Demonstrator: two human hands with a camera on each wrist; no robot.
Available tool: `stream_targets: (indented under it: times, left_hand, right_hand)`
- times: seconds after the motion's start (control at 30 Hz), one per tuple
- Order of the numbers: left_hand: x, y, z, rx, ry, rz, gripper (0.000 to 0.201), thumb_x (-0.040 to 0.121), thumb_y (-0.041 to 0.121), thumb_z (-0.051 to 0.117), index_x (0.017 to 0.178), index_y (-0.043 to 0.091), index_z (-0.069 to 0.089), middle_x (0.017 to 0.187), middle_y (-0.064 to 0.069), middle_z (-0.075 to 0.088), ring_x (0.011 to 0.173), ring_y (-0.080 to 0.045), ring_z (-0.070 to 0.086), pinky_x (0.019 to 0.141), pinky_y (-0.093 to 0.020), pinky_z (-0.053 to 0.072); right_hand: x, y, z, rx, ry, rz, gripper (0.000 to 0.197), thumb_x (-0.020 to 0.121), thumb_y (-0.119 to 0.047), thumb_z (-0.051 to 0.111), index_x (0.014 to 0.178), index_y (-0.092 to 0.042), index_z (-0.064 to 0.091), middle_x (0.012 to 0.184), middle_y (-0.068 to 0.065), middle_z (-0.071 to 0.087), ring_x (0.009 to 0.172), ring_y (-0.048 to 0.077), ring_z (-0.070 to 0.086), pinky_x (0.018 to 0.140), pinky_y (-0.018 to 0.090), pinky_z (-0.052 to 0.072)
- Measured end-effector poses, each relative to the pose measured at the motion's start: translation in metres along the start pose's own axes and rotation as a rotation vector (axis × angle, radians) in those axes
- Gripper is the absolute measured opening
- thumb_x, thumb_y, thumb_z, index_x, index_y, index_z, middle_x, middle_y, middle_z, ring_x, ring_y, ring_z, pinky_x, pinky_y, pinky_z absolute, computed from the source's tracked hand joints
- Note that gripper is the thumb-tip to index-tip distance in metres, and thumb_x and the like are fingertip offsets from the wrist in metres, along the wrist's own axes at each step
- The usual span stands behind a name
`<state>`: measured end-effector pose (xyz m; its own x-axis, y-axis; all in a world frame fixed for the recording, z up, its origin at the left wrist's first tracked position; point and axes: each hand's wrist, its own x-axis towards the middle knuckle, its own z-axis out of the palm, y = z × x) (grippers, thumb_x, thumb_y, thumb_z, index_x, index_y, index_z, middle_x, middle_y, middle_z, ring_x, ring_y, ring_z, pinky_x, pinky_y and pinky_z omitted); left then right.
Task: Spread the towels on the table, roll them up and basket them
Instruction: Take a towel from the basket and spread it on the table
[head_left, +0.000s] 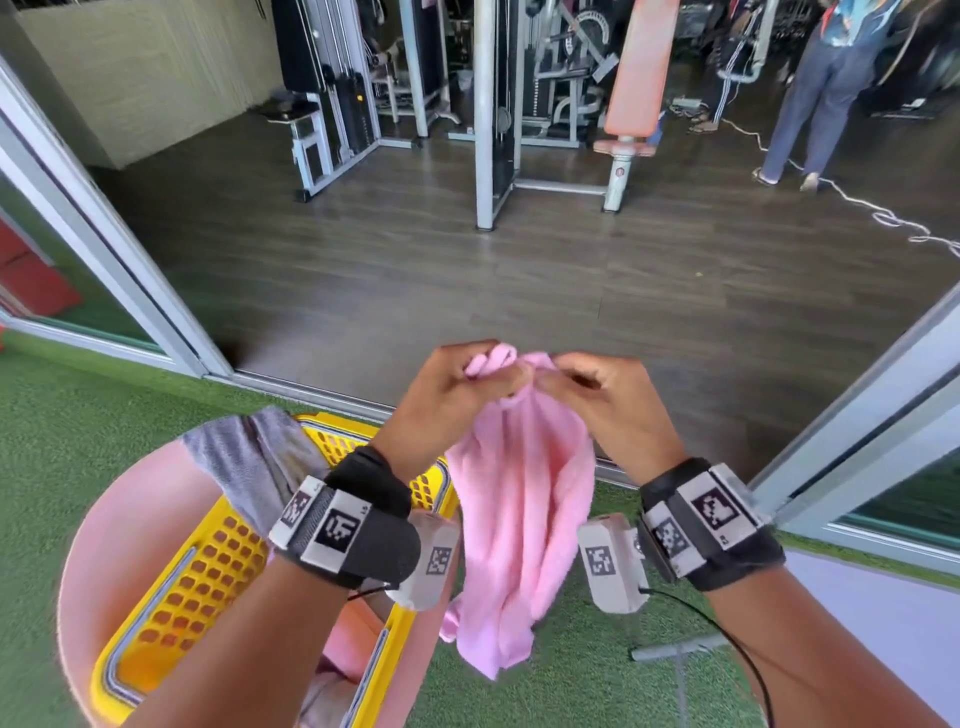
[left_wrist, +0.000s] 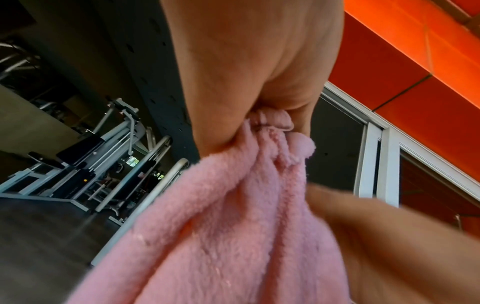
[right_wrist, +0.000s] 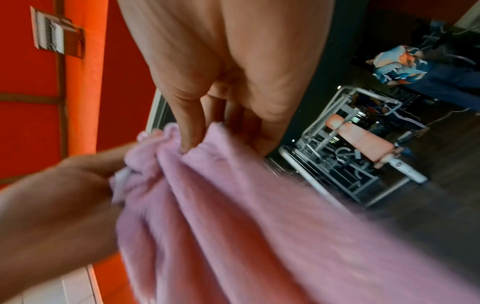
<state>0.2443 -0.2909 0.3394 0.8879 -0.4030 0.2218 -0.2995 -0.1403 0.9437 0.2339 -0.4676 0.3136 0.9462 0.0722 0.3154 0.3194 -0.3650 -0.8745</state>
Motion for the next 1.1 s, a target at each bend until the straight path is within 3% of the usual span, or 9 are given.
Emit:
stream_targets:
  times: [0.07,0.17,0.33,0.5,0.63,0.7,0.8,0.97,1.1]
  left_hand:
    - [0.002,0.001,-0.013,-0.013,0.033,0.001,0.033,0.096,0.009,0.054,0.067,0.007,0.037,0.068,-0.005,0.028,0.063,-0.011,0.031,0.056,-0.024,0.026]
    - [-0.001,-0.009,-0.027,-0.101,0.093,-0.036,0.035,0.097,0.017,0.052,0.068,0.019,0.033,0.067,-0.001,0.025,0.063,-0.014,0.026,0.057,-0.032,0.02]
    - [-0.038,-0.027,-0.005,0.065,-0.103,-0.1,0.037,0.085,0.016,0.071,0.066,0.012,0.04,0.066,0.006,0.03,0.062,-0.007,0.03,0.057,-0.021,0.026]
    - [-0.046,-0.028,-0.019,-0.254,0.088,-0.08,0.046,0.09,0.002,0.061,0.06,0.02,0.031,0.06,0.01,0.027,0.055,-0.004,0.027,0.053,-0.02,0.027]
    - [-0.046,-0.036,-0.035,-0.257,0.221,-0.14,0.037,0.091,0.017,0.062,0.063,0.013,0.038,0.059,0.007,0.033,0.054,-0.007,0.032,0.052,-0.022,0.03]
    - [-0.053,-0.042,-0.028,-0.166,0.131,-0.163,0.031,0.082,0.024,0.073,0.08,0.0,0.053,0.071,0.0,0.046,0.064,-0.008,0.043,0.061,-0.02,0.039]
    - [-0.073,-0.043,0.003,-0.12,-0.149,-0.217,0.025,0.075,0.015,0.079,0.093,0.006,0.064,0.083,-0.001,0.06,0.074,-0.007,0.054,0.069,-0.019,0.044]
    - [-0.086,-0.03,0.036,-0.265,-0.085,-0.2,0.044,0.084,0.004,0.068,0.064,-0.003,0.029,0.068,-0.01,0.024,0.064,-0.018,0.029,0.061,-0.029,0.029]
    - [-0.09,-0.011,0.053,-0.347,0.015,-0.158,0.043,0.09,0.006,0.062,0.064,0.002,0.027,0.071,-0.014,0.017,0.069,-0.029,0.02,0.069,-0.034,0.026]
  right_hand:
    - [-0.015,0.018,0.012,-0.073,-0.098,0.086,0.037,0.091,-0.023,0.064,0.058,-0.01,0.052,0.054,-0.005,0.039,0.053,0.0,0.033,0.051,0.028,0.028]
    - [-0.038,0.033,0.025,-0.054,-0.162,0.165,0.028,0.094,-0.024,0.06,0.071,-0.008,0.058,0.062,0.002,0.045,0.061,0.004,0.039,0.058,0.034,0.034]
    - [-0.028,-0.002,0.023,-0.063,-0.001,0.057,0.014,0.098,-0.009,0.049,0.096,-0.006,0.063,0.078,-0.014,0.062,0.071,-0.01,0.051,0.068,0.011,0.037]
    - [-0.063,0.016,0.037,-0.215,-0.117,0.152,0.031,0.093,-0.022,0.061,0.066,-0.015,0.049,0.056,-0.011,0.038,0.054,0.001,0.033,0.052,0.018,0.026]
    - [-0.099,0.034,0.037,-0.195,-0.029,0.308,0.034,0.094,-0.025,0.06,0.063,-0.011,0.054,0.053,-0.012,0.042,0.051,-0.001,0.033,0.051,0.021,0.025]
    - [-0.102,0.024,0.032,-0.199,-0.014,0.275,0.021,0.094,-0.019,0.058,0.08,-0.006,0.067,0.065,-0.003,0.06,0.06,-0.001,0.046,0.056,0.021,0.036]
    - [-0.095,-0.005,0.027,-0.187,0.002,0.17,0.025,0.085,0.004,0.053,0.093,-0.009,0.074,0.086,-0.023,0.069,0.084,-0.008,0.062,0.078,0.012,0.046]
    - [-0.115,0.005,0.009,-0.256,0.012,0.18,0.037,0.088,-0.022,0.063,0.06,-0.008,0.044,0.058,-0.005,0.033,0.054,0.008,0.031,0.052,0.027,0.026]
    - [-0.163,0.031,-0.021,-0.239,-0.062,0.291,0.043,0.09,-0.031,0.065,0.069,0.005,0.055,0.057,0.0,0.035,0.05,0.007,0.027,0.049,0.024,0.019]
